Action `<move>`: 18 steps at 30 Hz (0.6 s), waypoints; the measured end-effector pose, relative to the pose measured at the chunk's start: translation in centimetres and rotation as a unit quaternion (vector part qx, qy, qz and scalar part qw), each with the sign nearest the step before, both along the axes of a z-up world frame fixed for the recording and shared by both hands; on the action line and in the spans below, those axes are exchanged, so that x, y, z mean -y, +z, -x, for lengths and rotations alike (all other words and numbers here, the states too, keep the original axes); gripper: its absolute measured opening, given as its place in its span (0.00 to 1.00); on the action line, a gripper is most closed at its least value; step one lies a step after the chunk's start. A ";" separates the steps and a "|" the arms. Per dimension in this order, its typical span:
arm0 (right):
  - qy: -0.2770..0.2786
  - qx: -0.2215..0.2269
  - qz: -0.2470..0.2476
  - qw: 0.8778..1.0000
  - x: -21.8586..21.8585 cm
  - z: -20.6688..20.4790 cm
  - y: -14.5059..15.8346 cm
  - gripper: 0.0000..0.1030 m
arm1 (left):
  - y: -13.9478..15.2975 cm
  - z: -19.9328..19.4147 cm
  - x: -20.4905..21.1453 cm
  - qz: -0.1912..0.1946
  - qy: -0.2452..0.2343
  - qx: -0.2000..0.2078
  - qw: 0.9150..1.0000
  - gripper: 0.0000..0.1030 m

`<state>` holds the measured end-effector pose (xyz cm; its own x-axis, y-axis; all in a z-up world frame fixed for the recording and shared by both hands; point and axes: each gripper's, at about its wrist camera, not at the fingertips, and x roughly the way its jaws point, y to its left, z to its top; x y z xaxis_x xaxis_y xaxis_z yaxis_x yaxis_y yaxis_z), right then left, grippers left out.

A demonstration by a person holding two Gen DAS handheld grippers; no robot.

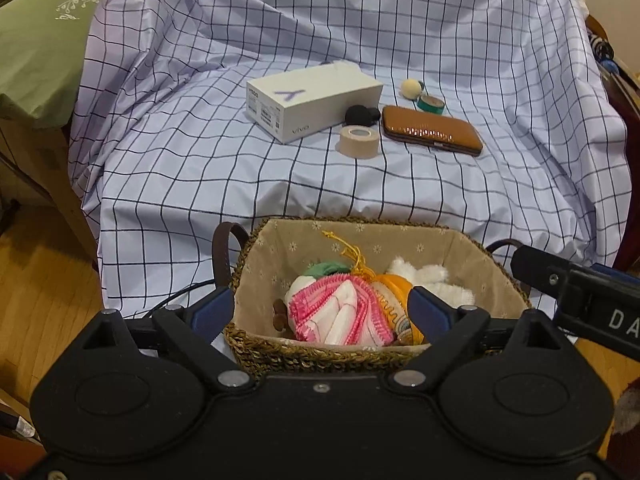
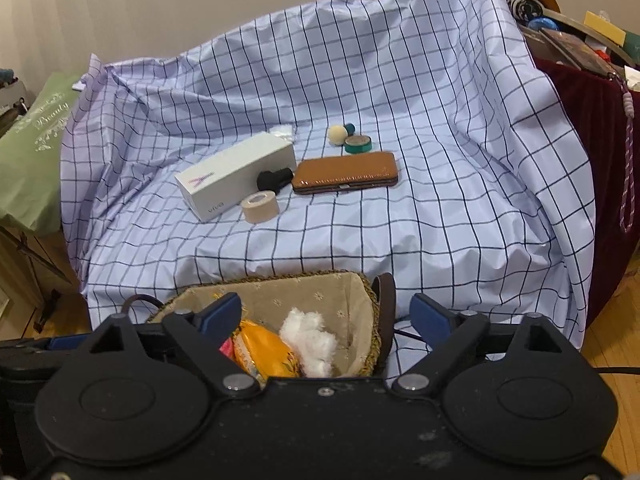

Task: Organize soft objects
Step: 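Open both tools and lift them away from the basket, then reach the left tool to the beige tape roll while the right tool reaches the green tape roll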

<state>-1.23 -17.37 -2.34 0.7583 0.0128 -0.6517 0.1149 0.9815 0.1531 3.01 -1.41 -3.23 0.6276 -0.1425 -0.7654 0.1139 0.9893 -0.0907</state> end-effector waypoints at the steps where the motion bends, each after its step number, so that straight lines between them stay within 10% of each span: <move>1: -0.001 -0.004 0.001 1.000 0.1 -0.2 -0.1 0.95 | -0.1 -0.1 0.1 -0.001 -0.002 -0.004 1.000 0.88; 18: -0.008 -0.052 0.008 0.999 1.9 -5.0 -1.0 0.99 | 0.1 -3.4 -0.4 -0.006 -0.023 -0.033 0.999 0.88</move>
